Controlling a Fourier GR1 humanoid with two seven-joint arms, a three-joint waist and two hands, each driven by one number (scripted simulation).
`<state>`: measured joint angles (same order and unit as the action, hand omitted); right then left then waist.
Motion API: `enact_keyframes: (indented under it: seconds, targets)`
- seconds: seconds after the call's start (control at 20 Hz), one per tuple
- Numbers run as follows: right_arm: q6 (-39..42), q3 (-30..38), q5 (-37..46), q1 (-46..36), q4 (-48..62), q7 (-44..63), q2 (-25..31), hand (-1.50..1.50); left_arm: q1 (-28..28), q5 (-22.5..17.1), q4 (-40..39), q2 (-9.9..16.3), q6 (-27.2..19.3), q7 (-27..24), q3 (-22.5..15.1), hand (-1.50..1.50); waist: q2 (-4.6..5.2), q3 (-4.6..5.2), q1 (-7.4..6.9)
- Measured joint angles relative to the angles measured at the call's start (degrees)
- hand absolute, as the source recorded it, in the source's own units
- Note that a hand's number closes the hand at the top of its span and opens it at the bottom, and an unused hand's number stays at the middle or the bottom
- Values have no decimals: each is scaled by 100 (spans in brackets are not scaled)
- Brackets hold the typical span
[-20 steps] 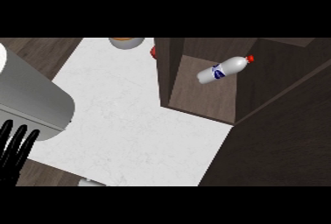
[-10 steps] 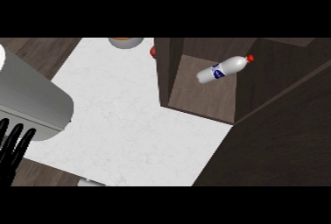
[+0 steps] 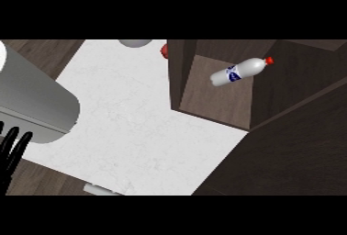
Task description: Pick up the bottled water, place it into the cabinet and close the cabinet
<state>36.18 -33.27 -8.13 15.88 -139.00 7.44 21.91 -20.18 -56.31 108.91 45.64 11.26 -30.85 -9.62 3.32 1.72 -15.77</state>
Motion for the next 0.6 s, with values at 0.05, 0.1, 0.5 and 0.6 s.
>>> enact_keyframes:
  seconds: [0.05,0.1,0.5,0.6]
  targets:
    - [13,2,-94,-1,40,-7,-15,150,4,0,2,7,22,-3,6,-150,13,-3,-26]
    - [30,0,-163,-10,77,-24,-32,150,9,-10,5,10,37,-1,9,-150,21,-7,-36]
    - [-224,38,-638,-534,572,481,-414,150,50,-81,-93,43,135,-5,106,-150,35,-25,-17]
    - [-280,118,-622,-867,745,706,-504,150,47,-86,-132,66,156,10,121,-150,8,-29,10]
